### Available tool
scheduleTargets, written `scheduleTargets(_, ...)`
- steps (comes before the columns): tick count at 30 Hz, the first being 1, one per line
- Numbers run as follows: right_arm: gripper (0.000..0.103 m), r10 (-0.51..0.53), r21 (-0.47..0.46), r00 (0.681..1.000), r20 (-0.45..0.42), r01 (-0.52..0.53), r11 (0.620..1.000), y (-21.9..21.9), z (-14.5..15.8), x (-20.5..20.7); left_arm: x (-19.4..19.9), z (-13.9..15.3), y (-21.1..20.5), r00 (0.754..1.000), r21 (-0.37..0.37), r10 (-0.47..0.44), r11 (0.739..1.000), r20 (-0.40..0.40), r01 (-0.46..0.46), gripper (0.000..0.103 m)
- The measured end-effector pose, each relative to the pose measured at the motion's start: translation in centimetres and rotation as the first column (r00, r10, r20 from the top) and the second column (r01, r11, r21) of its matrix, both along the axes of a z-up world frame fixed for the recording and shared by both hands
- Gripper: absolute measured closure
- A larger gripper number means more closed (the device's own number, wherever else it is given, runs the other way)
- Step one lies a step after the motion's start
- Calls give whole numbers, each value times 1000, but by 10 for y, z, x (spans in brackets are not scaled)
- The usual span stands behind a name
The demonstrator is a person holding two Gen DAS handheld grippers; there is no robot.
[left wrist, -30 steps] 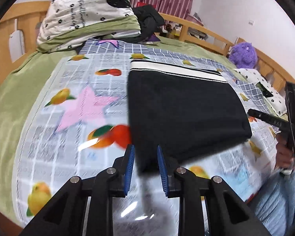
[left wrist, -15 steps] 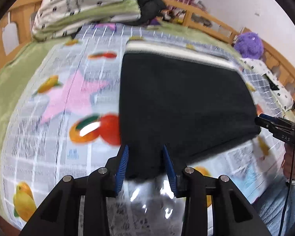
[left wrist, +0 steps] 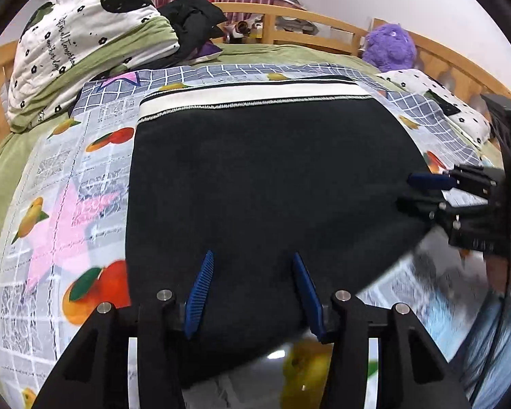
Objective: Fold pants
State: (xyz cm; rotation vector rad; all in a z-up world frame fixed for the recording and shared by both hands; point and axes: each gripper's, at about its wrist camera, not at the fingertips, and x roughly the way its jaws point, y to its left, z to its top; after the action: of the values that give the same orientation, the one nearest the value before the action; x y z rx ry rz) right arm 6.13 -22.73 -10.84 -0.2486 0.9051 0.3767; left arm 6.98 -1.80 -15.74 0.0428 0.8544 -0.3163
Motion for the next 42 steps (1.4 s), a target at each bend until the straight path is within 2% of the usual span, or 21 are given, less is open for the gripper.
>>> scheduleTargets(5, 64, -46, -32, 999, -20, 45, 998, -23, -2, -10, -12, 2, 7, 999, -32, 37, 999, -23, -38, 56)
scheduleTargets(8, 64, -110, -47, 993, -37, 108, 993, -33, -2, -13, -12, 4, 7, 997, -25, 65, 998, -48, -66, 56)
scheduleTargets(12, 64, -174, -22, 983, -65, 173, 985, -41, 7, -14, -18, 8, 6, 993, -21, 92, 995, -74, -94, 55)
scheduleTargets(18, 64, -212, -34, 976, -56, 210, 977, -38, 21, -26, -32, 13, 10, 984, 6, 137, 991, -111, -137, 55)
scheduleTargets(22, 64, -235, -61, 972, -29, 233, 971, -30, 35, -38, -48, 30, 12, 982, 32, 169, 986, -88, -167, 55)
scheduleTargets(27, 62, -291, 17, 957, 8, 291, 957, -29, 68, -65, -75, 74, 11, 979, -7, 202, 979, -8, -202, 55)
scheduleTargets(28, 62, -309, 14, 951, 27, 308, 951, -28, 75, -71, -79, 81, 11, 977, -7, 212, 977, 8, -212, 49)
scheduleTargets(29, 62, -327, 0, 943, 59, 327, 945, -25, 82, -79, -87, 91, 10, 974, -11, 226, 974, 33, -225, 36)
scheduleTargets(31, 62, -336, -15, 934, 124, 340, 940, -19, 96, -96, -98, 107, 10, 971, -36, 228, 974, 75, -226, 31)
scheduleTargets(33, 61, -333, 10, 934, 127, 334, 942, -16, 107, -106, -110, 120, 7, 966, -44, 234, 972, 112, -230, 26)
scheduleTargets(34, 59, -340, 25, 932, 122, 340, 940, -15, 112, -111, -114, 123, 5, 965, -43, 230, 973, 123, -227, 23)
scheduleTargets(35, 50, -352, 37, 928, 119, 350, 936, -15, 116, -118, -119, 127, 3, 965, -41, 228, 974, 133, -225, 22)
scheduleTargets(36, 37, -363, 47, 924, 122, 360, 932, -15, 120, -123, -122, 129, 1, 963, -39, 231, 973, 136, -228, 22)
scheduleTargets(38, 23, -379, 59, 913, 151, 374, 926, -13, 129, -134, -126, 132, -3, 963, -36, 235, 972, 133, -232, 22)
scheduleTargets(41, 9, -393, 49, 898, 198, 392, 919, -11, 139, -145, -134, 138, -7, 962, -26, 229, 973, 151, -228, 21)
scheduleTargets(42, 8, -395, 51, 896, 200, 393, 918, -12, 141, -148, -137, 139, -8, 959, -20, 235, 972, 161, -235, 20)
